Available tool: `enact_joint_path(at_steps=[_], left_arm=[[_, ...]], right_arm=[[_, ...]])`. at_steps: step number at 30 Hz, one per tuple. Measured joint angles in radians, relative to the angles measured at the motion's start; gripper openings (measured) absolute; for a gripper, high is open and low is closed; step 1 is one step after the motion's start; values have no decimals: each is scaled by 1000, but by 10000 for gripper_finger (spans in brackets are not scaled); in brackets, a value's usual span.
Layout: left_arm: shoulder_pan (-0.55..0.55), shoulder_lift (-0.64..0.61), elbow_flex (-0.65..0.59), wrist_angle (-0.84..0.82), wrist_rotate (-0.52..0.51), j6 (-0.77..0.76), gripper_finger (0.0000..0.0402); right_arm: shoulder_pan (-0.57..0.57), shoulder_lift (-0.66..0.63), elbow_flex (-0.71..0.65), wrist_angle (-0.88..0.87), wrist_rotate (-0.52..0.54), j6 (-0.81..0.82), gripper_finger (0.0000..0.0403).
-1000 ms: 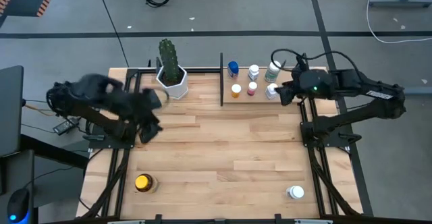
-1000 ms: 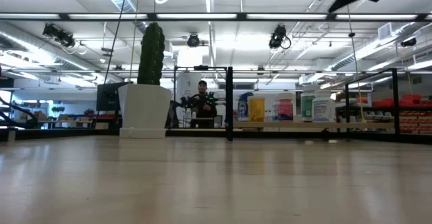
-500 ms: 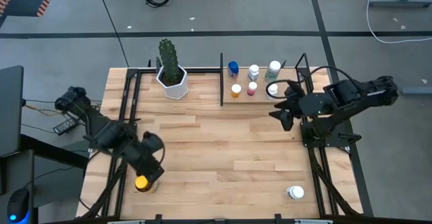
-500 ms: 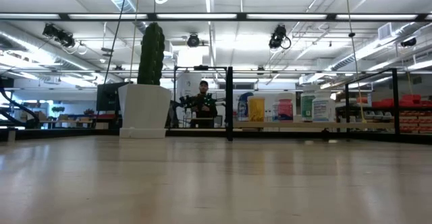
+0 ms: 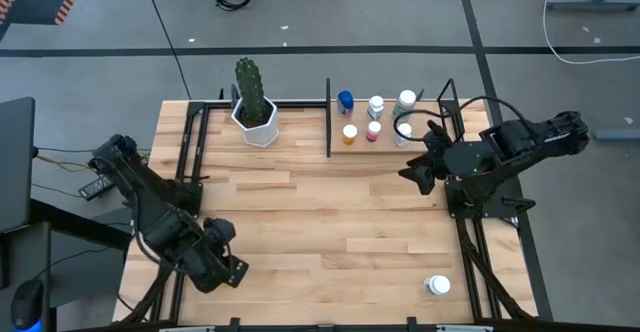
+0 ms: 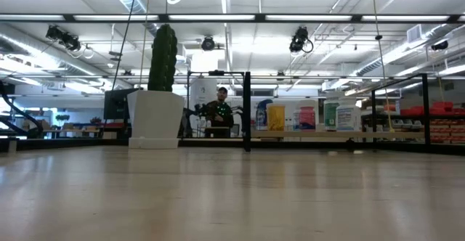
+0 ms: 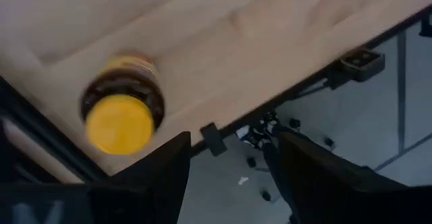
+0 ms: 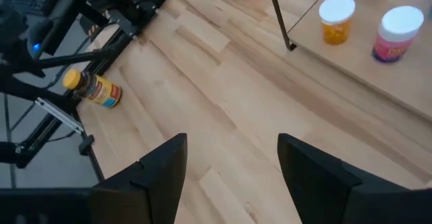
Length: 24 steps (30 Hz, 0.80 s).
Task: Pick and place medicine bottles onto shelf by color
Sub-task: Put the yellow pill bottle on the shelf
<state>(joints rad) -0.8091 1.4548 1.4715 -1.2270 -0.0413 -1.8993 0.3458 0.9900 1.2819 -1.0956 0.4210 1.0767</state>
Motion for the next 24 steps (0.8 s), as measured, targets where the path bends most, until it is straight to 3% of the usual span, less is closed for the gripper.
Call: enact_joint_path(at_steps=[12, 24], left_arm=[[-103, 111, 0, -78, 9, -1, 245], [-84, 112, 0, -39, -8, 74, 235]], right_arm=[[15, 12, 0, -1, -83, 124, 237], [31, 12, 0, -17, -53, 48, 237]])
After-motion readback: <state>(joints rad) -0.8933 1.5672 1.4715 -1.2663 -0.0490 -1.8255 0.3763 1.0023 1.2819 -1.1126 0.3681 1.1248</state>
